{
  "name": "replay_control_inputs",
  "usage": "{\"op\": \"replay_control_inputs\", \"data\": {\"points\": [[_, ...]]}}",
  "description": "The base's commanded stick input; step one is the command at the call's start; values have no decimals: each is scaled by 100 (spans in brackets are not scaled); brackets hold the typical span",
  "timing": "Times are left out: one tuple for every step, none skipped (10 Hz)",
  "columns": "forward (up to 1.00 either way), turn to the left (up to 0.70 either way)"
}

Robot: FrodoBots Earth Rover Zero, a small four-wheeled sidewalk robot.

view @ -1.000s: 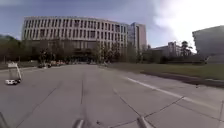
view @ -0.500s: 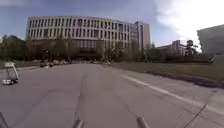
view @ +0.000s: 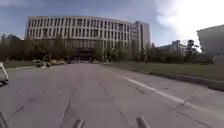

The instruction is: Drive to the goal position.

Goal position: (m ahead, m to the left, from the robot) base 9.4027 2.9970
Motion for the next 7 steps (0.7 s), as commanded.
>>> {"op": "replay_control_inputs", "data": {"points": [[100, 1], [100, 27], [100, 27], [100, 27], [100, 27], [100, 27], [100, 27]]}}
